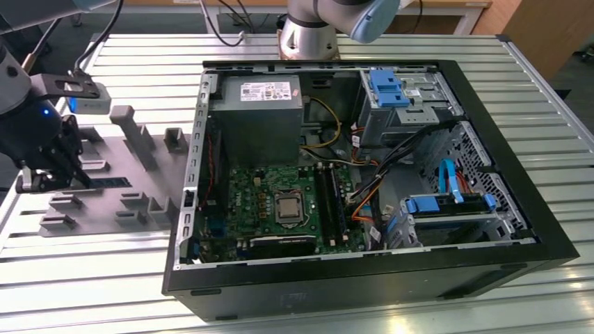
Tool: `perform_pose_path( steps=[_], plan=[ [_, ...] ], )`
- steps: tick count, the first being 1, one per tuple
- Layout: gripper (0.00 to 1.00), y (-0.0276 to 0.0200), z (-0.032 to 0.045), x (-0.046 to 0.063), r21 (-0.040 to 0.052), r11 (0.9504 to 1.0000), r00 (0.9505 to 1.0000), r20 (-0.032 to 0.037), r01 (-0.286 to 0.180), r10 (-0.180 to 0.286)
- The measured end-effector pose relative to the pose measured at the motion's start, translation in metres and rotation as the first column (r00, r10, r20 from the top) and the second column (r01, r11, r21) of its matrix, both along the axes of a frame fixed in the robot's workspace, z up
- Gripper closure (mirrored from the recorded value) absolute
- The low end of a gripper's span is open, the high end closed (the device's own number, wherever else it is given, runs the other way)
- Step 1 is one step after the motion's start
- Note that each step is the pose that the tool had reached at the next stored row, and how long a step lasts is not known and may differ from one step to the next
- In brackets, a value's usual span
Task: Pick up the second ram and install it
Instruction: 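Pick up the second ram and move it above second insertion slot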
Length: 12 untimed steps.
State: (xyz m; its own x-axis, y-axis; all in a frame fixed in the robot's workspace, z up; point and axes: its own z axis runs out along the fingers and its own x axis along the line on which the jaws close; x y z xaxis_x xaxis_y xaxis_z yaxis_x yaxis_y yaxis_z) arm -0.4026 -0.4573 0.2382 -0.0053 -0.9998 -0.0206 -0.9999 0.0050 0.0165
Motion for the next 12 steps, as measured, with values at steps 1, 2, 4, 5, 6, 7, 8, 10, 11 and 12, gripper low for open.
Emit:
perform_pose_path(
  steps=[1, 2, 4, 5, 6, 7, 8, 10, 11, 12],
  plan=[
    [0.86, 0.0, 0.0004, 0.0, -0.0001, 1.0, 1.0, -0.0002, 0.0, 0.0],
    [0.86, 0.0, 0.0006, 0.0, -0.0002, 1.0, 1.0, -0.0002, 0.0, 0.0],
    [0.86, 0.0, 0.0013, 0.0, -0.0001, 1.0, 1.0, -0.0002, 0.0, 0.0],
    [0.86, 0.0, 0.0014, 0.0, -0.0001, 1.0, 1.0, -0.0001, 0.0, 0.0],
    [0.86, 0.0, 0.0016, 0.0, -0.0001, 1.0, 1.0, -0.0002, 0.0, 0.0],
    [0.86, 0.0, 0.0018, 0.0, -0.0001, 1.0, 1.0, -0.0003, 0.0, 0.0],
    [0.86, 0.0, 0.002, 0.0, -0.0002, 1.0, 1.0, -0.0003, 0.0, 0.0],
    [0.86, 0.0, 0.0022, 0.0, -0.0001, 1.0, 1.0, -0.0002, 0.0, 0.0],
    [0.86, 0.0, 0.0024, 0.0, -0.0001, 1.0, 1.0, -0.0002, 0.0, 0.0],
    [0.86, 0.0, 0.0025, 0.0, -0.0001, 1.0, 1.0, -0.0002, 0.0, 0.0]
  ],
)
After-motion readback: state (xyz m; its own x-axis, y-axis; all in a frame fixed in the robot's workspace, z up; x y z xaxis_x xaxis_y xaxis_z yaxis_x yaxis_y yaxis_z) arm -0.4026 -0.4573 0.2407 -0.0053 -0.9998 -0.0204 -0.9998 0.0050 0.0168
